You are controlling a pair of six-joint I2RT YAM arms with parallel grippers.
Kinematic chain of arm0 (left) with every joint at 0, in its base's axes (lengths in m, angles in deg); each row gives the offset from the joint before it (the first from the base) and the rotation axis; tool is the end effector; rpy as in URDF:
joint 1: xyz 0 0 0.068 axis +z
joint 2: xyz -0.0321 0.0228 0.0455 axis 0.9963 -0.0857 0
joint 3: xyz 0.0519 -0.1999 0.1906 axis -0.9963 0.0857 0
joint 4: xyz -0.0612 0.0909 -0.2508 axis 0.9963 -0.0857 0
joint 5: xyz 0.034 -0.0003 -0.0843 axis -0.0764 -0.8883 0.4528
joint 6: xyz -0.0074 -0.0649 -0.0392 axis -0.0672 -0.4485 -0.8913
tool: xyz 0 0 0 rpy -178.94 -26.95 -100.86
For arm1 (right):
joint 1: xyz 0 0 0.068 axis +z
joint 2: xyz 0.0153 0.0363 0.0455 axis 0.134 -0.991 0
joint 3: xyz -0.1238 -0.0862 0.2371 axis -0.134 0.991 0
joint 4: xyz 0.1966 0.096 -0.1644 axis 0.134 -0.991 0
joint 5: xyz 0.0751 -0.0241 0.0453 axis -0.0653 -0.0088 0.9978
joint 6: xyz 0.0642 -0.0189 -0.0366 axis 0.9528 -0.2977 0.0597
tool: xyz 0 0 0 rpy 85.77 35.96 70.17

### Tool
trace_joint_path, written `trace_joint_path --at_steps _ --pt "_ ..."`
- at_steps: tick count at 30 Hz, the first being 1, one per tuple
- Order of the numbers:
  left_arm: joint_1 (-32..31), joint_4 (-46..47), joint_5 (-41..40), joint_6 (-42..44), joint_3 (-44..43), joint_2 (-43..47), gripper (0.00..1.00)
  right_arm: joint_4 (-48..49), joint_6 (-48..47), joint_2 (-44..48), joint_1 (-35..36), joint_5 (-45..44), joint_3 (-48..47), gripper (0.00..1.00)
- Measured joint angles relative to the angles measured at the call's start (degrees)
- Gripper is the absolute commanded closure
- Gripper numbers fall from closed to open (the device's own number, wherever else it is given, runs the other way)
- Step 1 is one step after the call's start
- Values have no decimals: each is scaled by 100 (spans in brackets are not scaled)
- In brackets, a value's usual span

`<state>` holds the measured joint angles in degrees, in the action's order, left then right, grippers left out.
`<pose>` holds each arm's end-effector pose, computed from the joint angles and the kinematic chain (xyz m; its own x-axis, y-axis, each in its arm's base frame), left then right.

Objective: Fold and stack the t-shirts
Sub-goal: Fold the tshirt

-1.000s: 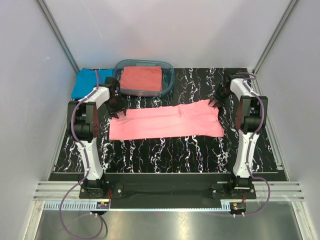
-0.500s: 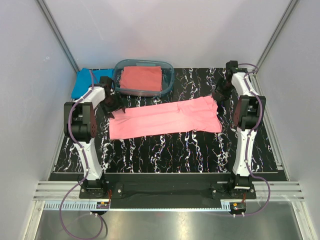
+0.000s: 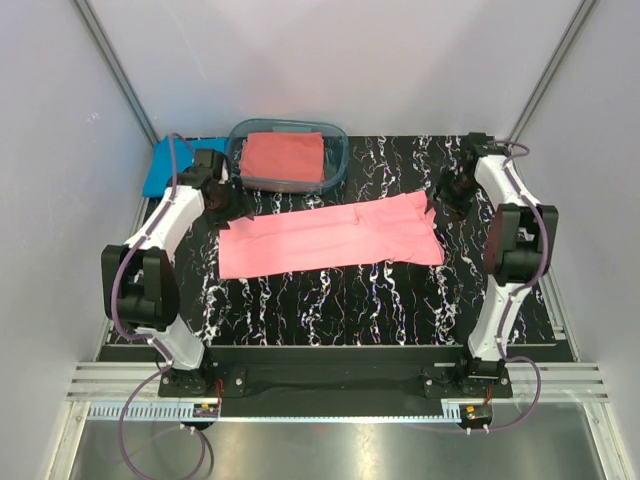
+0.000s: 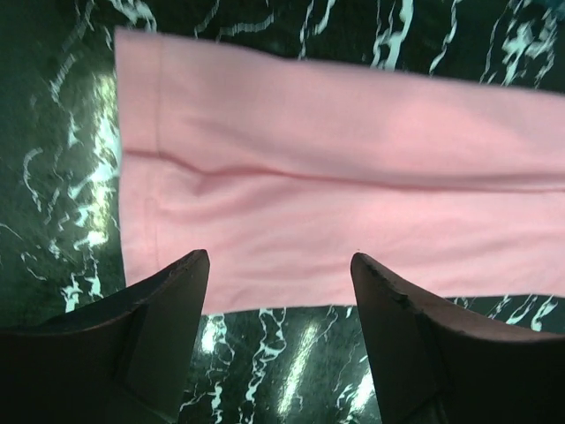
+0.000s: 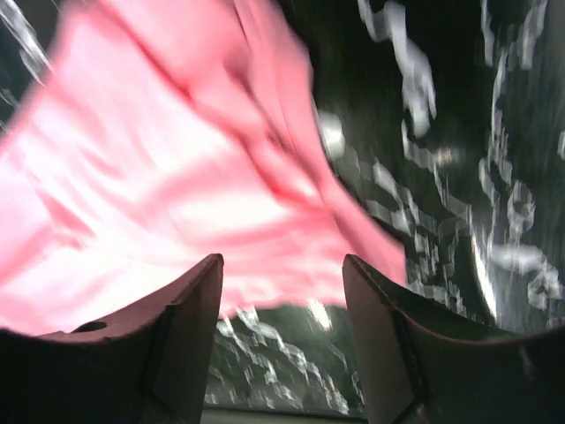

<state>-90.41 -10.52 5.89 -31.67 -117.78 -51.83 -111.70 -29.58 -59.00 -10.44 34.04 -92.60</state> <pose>0.3772 -0.0401 0.2385 -0.8407 -0.3665 -0.3986 -0.2741 0.9229 -0.2704 0.4553 -0.0117 0.1960 -0.8848 0.4253 -0.1904 0.3769 0.8935 0.2441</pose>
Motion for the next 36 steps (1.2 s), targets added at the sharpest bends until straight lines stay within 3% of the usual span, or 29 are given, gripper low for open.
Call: trace_joint_path --at_steps 4,7,11,18,24,26,30,36 --pt "-168 24 -7 50 511 55 31 138 50 894 2 219 1379 36" --pt "-350 -118 -114 138 717 11 28 249 260 1180 33 264 1961 28" --pt "-796 -136 -450 339 706 17 20 369 767 1180 262 192 2013 13" --pt "-1128 -238 -850 778 448 -11 17 437 1641 940 1137 63 1360 8" --pt "-1091 -188 -896 953 304 -94 28 474 2135 472 1235 -13 1058 15" --pt "-1091 -74 -852 938 549 -44 36 474 2181 354 1233 -61 1064 23" --pt "-1091 -55 -750 811 1071 26 45 529 2079 350 1233 -262 1303 28" --pt "-1088 -46 -697 662 1386 59 44 625 1637 369 1231 -444 1757 39"
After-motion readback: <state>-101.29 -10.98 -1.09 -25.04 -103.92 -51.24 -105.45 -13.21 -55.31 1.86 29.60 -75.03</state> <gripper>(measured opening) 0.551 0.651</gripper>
